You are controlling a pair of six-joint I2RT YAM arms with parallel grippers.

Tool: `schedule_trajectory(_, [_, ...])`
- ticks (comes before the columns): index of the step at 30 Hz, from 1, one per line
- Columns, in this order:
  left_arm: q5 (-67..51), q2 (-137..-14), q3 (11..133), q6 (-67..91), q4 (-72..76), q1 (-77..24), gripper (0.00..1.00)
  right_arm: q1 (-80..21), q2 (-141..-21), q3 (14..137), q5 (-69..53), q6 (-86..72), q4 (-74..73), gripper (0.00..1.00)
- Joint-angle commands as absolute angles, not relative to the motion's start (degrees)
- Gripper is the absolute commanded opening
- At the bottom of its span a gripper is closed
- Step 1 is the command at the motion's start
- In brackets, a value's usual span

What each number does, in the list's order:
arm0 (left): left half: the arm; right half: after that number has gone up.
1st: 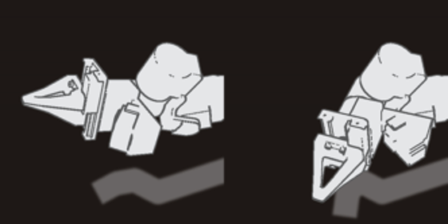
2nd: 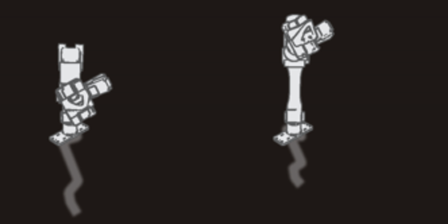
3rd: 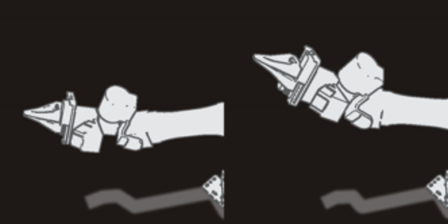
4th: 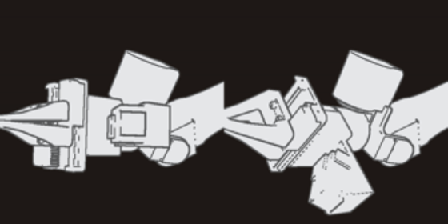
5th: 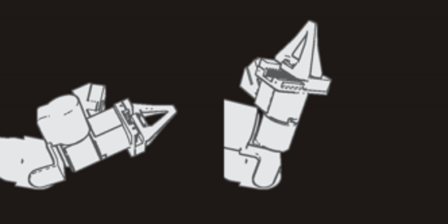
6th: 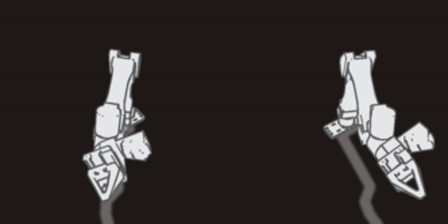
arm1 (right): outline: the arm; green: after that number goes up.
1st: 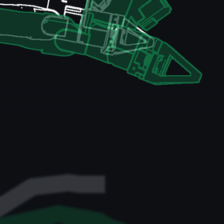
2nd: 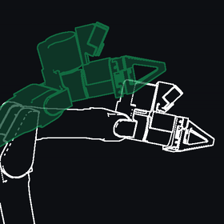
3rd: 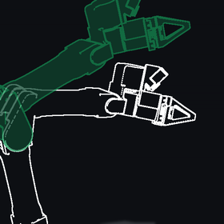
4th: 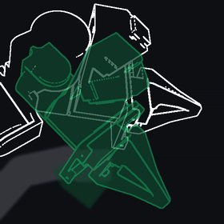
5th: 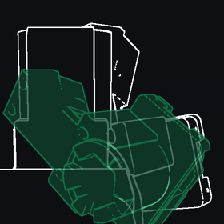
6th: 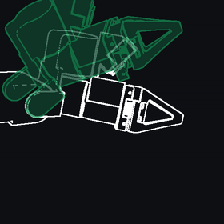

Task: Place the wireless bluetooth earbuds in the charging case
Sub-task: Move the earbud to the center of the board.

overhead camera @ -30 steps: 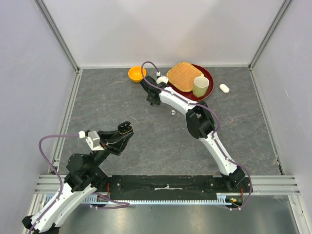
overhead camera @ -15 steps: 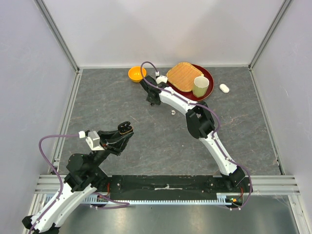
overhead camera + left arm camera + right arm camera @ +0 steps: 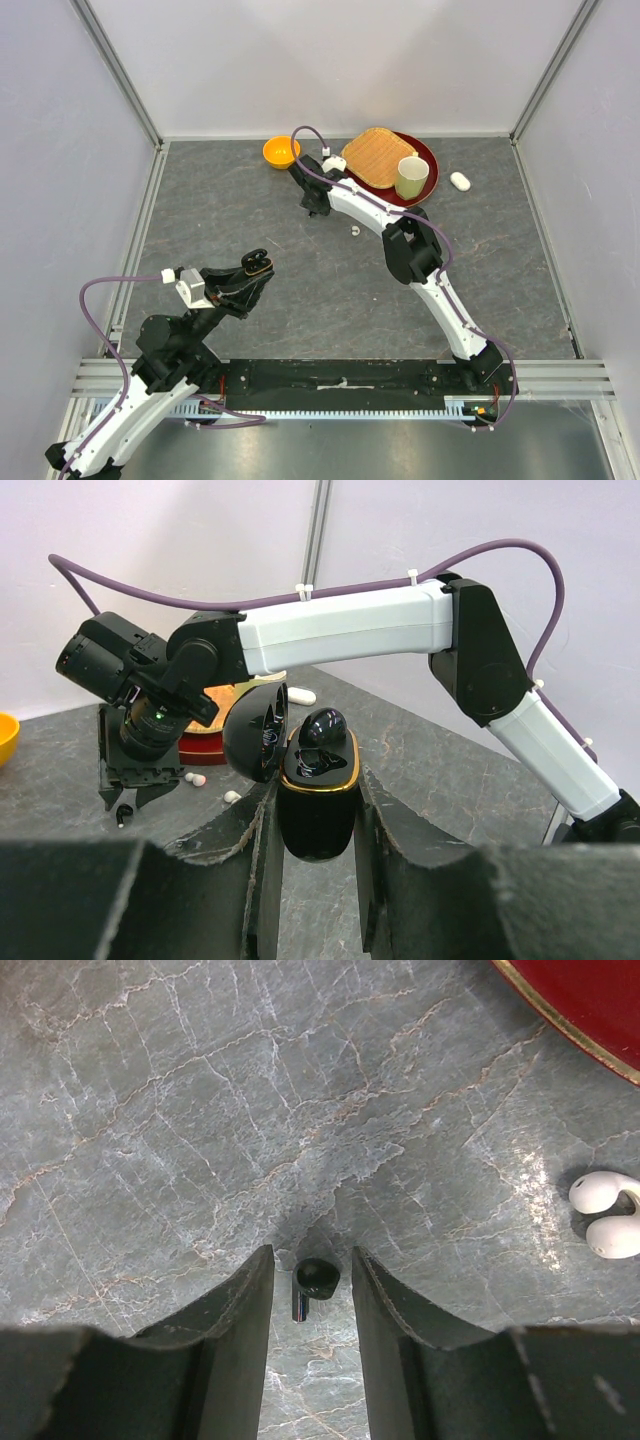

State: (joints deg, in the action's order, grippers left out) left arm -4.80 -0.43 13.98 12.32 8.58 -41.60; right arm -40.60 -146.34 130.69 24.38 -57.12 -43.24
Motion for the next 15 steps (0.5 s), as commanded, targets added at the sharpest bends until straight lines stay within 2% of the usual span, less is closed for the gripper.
schedule_trajectory(1, [-4.4, 0.35, 14.5, 11.07, 9.49, -41.75, 0.02, -40.78, -145.9, 128.41, 23.29, -58.8, -45.97, 0.44])
schedule_trajectory(15, [-5.01, 0.35, 14.76, 11.16, 9.49, -41.75, 0.02, -42.01, -145.11, 126.65, 23.91, -60.12, -46.05, 0.42])
